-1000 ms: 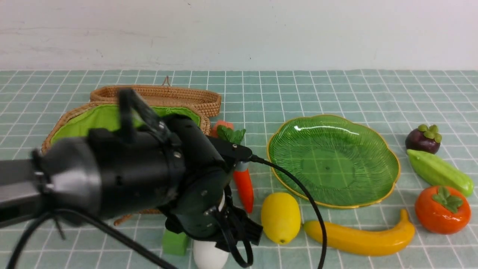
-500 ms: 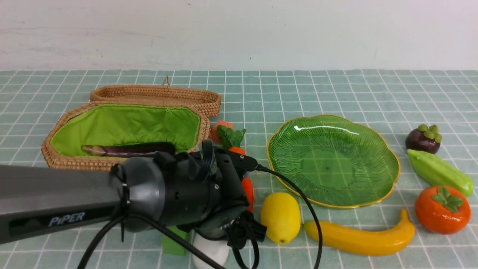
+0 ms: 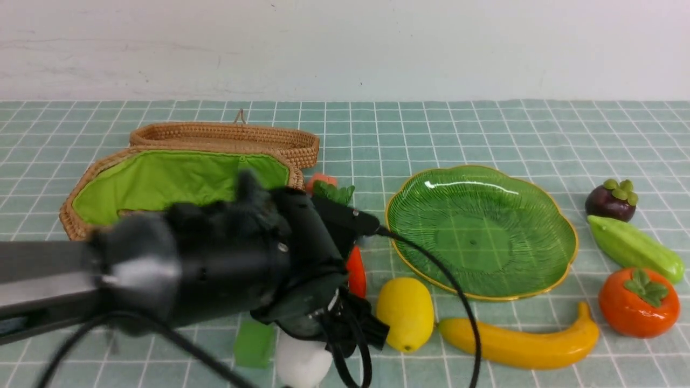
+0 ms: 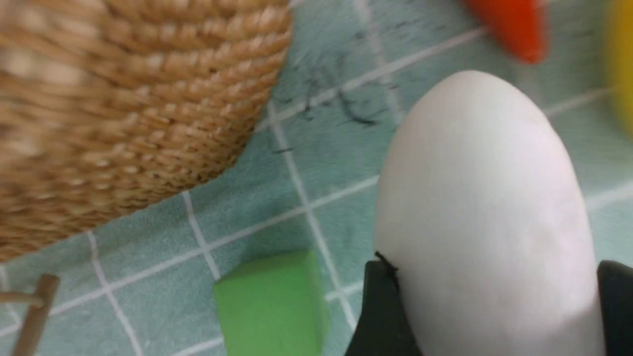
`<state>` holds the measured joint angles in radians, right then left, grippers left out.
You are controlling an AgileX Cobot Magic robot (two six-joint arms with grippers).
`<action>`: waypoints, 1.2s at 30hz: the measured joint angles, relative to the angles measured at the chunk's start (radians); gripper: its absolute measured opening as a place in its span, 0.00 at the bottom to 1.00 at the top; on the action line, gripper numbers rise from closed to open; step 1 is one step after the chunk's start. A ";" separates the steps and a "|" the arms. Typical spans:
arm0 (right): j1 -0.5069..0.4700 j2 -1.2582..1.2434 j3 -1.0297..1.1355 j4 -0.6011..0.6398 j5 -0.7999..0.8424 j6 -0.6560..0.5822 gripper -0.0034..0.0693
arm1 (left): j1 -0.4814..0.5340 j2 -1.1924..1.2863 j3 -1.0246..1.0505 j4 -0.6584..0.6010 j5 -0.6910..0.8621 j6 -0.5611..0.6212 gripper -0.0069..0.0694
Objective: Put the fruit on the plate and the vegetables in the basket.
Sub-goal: Take a daikon with your left arm and place it on the basket on the left.
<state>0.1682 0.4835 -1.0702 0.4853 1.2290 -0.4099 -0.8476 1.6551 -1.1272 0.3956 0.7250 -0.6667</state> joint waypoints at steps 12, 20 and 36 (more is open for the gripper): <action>0.000 -0.001 -0.001 0.013 -0.195 0.032 0.18 | 0.003 -0.341 0.001 0.129 0.035 0.521 0.72; 0.000 -0.001 -0.001 0.034 -0.210 0.039 0.18 | 0.331 -0.249 -0.068 0.349 -0.129 0.793 0.72; 0.000 -0.001 0.002 0.056 -0.181 0.039 0.19 | 0.475 -0.047 -0.074 0.439 -0.315 0.790 0.76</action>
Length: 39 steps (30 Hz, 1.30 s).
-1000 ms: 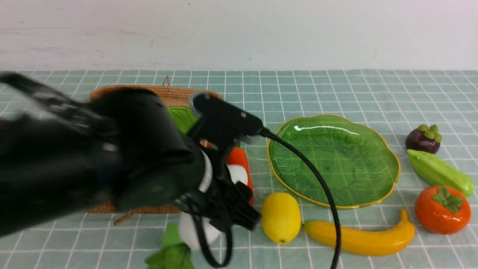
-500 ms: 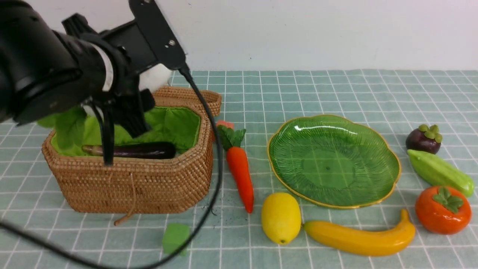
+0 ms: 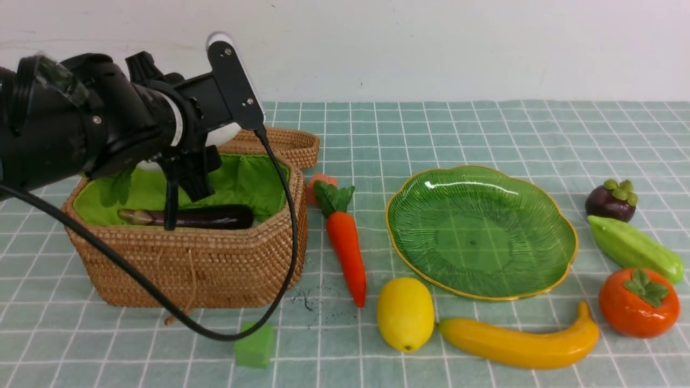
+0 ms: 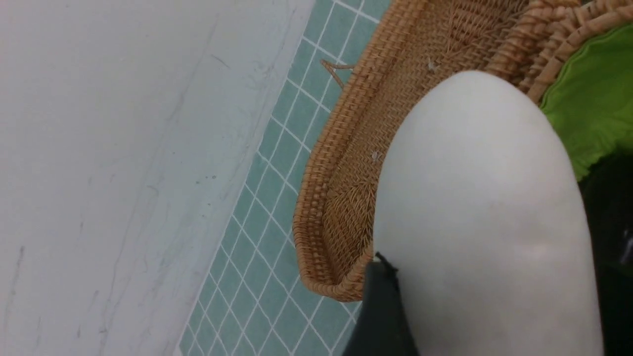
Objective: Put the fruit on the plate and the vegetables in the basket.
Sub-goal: Take a daikon with your left arm and place it on the basket on the left, then use the left arm to grab a carrot and put it into the left basket
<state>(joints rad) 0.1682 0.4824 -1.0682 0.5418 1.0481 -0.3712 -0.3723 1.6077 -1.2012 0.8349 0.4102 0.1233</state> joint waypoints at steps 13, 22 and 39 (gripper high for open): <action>0.000 0.000 0.001 -0.036 0.018 0.005 0.20 | -0.041 -0.082 0.000 -0.208 0.136 -0.227 0.82; 0.000 0.000 -0.014 -0.069 0.185 0.036 0.21 | -0.392 -0.140 -0.071 -0.478 0.243 -0.582 0.07; 0.000 0.000 -0.014 -0.078 0.218 0.037 0.21 | -0.365 0.480 -0.570 -0.568 0.581 -0.724 0.65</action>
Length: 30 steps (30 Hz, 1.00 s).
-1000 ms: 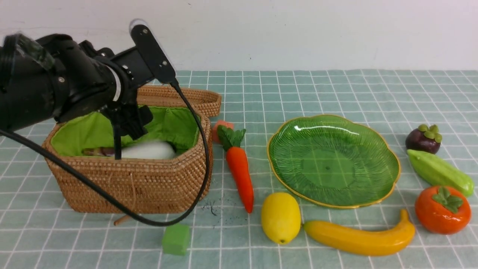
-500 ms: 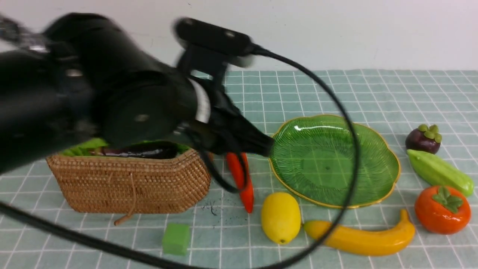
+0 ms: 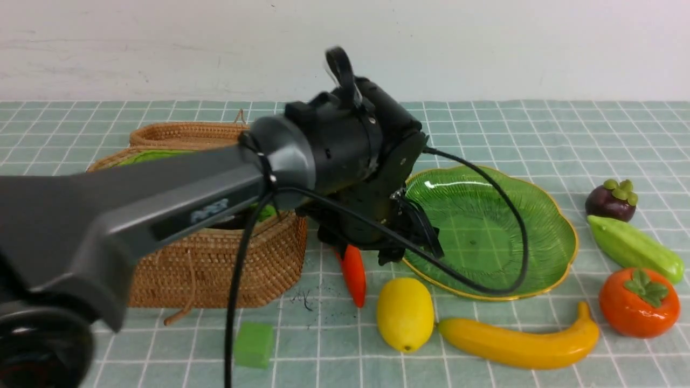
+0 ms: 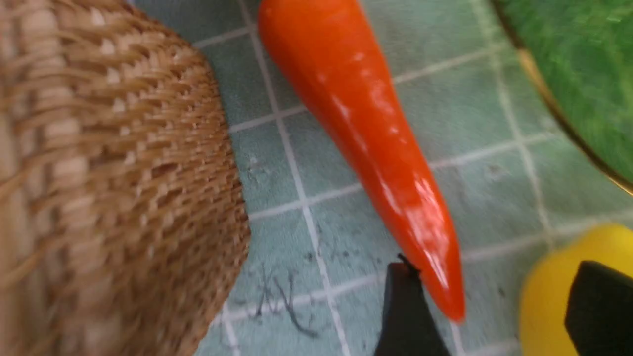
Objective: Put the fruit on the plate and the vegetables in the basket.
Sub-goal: Use the left arm to grab a carrot and put it into the left basket
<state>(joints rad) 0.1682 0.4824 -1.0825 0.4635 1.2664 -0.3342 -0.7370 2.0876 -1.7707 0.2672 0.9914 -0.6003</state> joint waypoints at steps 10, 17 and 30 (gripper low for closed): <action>0.000 0.000 0.000 0.002 0.000 0.000 0.21 | 0.013 0.106 -0.036 0.078 -0.052 -0.100 0.63; 0.000 0.000 0.000 0.003 0.000 0.000 0.22 | 0.014 0.134 -0.040 0.146 -0.074 -0.152 0.60; 0.000 0.000 0.000 0.005 0.000 -0.001 0.23 | 0.016 0.174 -0.043 0.151 -0.082 -0.197 0.60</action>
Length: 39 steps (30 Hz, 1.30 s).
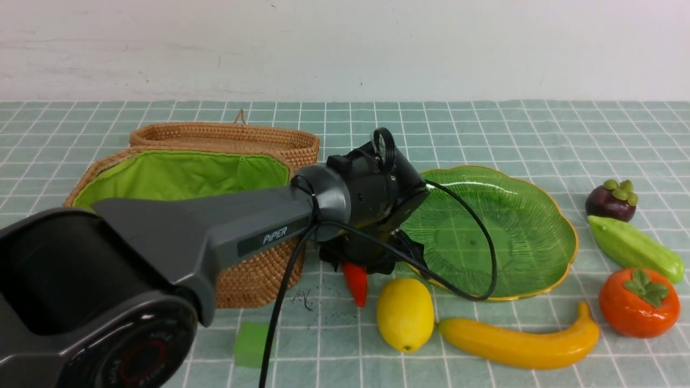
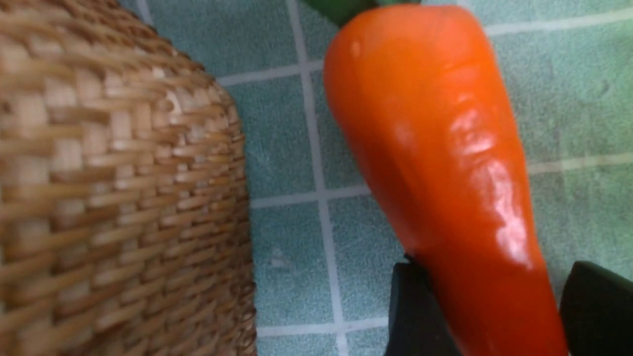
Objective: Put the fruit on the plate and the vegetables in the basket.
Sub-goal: Use the left arm to grab a carrot and put it into the left basket
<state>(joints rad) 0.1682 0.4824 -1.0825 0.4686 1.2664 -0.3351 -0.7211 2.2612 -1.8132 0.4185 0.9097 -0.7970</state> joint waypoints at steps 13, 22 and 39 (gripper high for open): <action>0.000 0.000 0.000 0.036 0.000 -0.029 0.23 | 0.003 0.003 0.000 0.009 0.006 -0.010 0.41; 0.000 0.000 0.000 0.036 0.000 -0.029 0.23 | -0.002 -0.147 -0.030 0.023 0.019 0.046 0.41; 0.000 0.000 0.000 0.016 -0.001 -0.032 0.24 | 0.201 -0.619 0.108 -0.026 0.279 1.299 0.41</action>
<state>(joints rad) 0.1682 0.4824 -1.0825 0.4845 1.2655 -0.3670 -0.5200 1.6426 -1.7049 0.3923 1.1885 0.5019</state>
